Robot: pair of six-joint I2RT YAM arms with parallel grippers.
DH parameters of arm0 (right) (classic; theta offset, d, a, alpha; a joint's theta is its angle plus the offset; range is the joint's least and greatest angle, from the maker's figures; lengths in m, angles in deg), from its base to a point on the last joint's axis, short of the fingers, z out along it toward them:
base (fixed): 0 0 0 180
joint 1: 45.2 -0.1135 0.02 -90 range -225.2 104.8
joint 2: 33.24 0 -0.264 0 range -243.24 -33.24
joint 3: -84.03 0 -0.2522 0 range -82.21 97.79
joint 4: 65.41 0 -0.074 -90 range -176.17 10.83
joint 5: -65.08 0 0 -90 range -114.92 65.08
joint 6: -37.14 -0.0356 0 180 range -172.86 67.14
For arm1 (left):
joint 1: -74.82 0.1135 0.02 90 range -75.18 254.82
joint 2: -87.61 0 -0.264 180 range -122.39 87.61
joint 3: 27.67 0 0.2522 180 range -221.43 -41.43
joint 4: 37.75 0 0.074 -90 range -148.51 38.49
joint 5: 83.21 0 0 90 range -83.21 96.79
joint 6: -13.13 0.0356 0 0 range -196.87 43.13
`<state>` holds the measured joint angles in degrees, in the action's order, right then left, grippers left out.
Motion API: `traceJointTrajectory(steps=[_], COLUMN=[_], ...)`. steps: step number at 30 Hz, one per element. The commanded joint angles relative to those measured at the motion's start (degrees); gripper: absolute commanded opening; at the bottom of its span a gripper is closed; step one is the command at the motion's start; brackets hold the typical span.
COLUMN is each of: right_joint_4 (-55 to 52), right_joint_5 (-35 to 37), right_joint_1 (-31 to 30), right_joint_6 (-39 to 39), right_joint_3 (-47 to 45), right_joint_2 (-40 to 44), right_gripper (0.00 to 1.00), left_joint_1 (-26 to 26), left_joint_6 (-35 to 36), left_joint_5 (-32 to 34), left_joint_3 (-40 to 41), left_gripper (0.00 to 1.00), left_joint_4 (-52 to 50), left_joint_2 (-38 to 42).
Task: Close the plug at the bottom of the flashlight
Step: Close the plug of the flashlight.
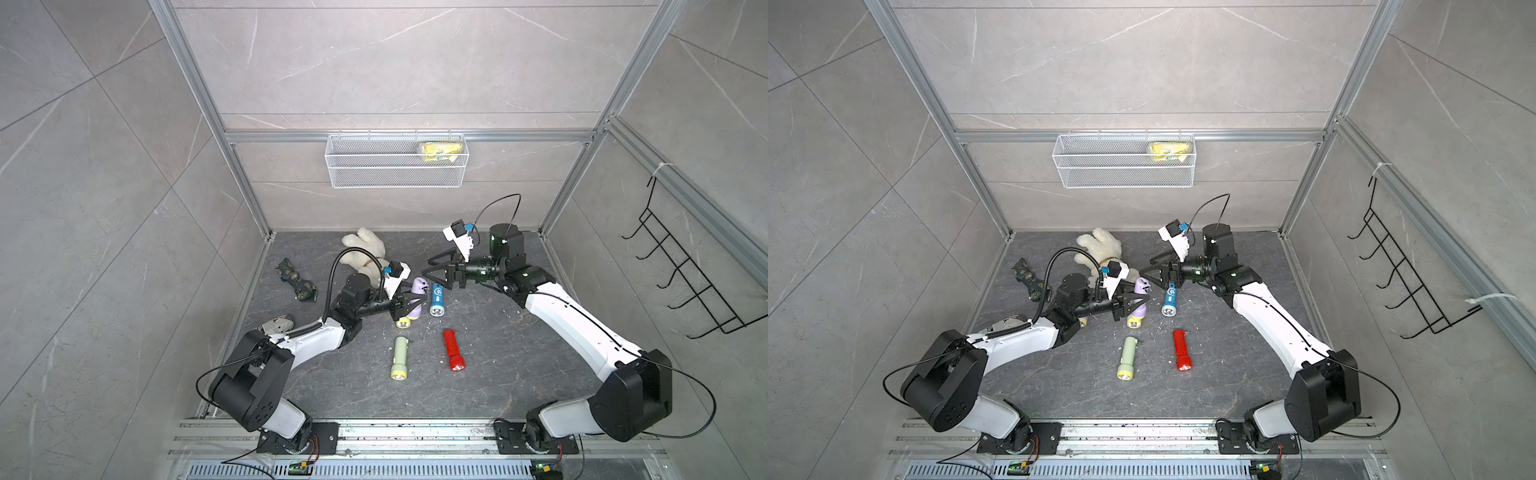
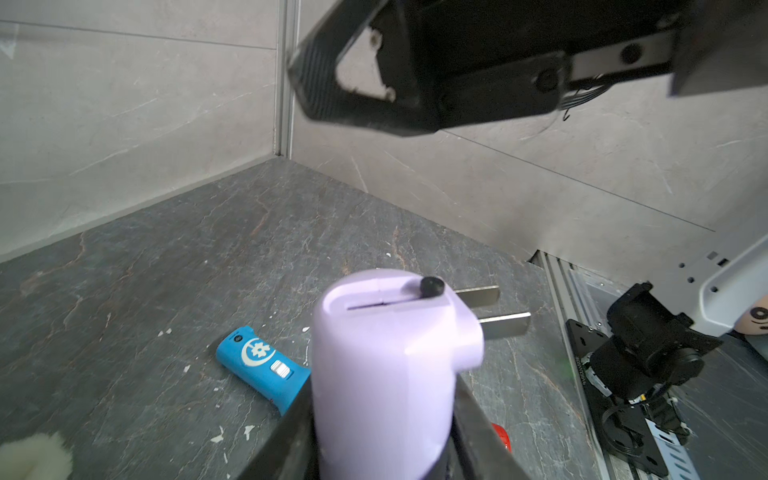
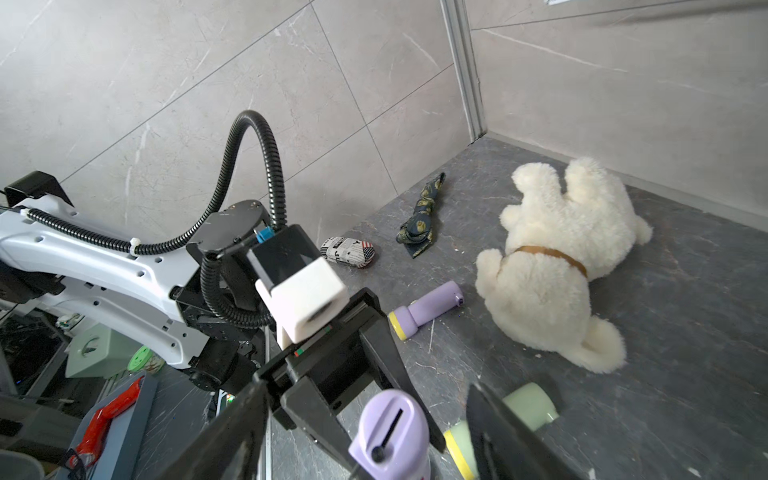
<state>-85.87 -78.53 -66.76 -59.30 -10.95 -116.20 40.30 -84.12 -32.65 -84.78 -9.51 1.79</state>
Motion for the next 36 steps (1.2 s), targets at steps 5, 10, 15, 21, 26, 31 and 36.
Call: traceJointTrajectory(steps=[5, 10, 15, 21, 26, 31, 36], right_joint_4=[3.44, 5.1, 5.12, 6.12, 8.09, 9.27, 10.0], right_joint_5=[-4.12, -5.78, -7.15, -7.21, -7.98, -8.89, -9.07], right_joint_1=[-0.18, -0.37, -0.91, -1.29, -1.34, -1.33, -1.34], right_joint_6=[-1.34, -2.76, -2.81, -3.17, -4.2, -4.98, -5.39], right_joint_3=[-0.5, -0.53, 0.1, -0.97, -1.92, -2.96, -3.99], right_joint_2=[-0.44, -1.23, -2.12, -2.47, -2.21, -2.06, -1.09], right_gripper=[0.76, 0.73, 0.69, 0.59, 0.56, 0.56, 0.56], left_joint_1=[-0.28, -1.07, -1.69, -1.82, -1.82, -1.78, -1.78], left_joint_6=[-0.15, -0.15, 0.4, 0.48, 0.22, -0.13, -0.29], left_joint_5=[-5.56, -6.11, -6.75, -7.65, -8.18, -8.17, -8.15], left_joint_3=[-2.59, -3.36, -3.95, -4.49, -4.9, -5.29, -5.8], left_gripper=[0.0, 0.0, 0.0, 0.0, 0.0, 0.0, 0.0], left_joint_4=[4.5, 3.78, 2.56, 2.14, 1.71, 1.1, 0.46], left_joint_2=[4.26, 4.83, 5.18, 5.84, 6.1, 6.43, 6.02])
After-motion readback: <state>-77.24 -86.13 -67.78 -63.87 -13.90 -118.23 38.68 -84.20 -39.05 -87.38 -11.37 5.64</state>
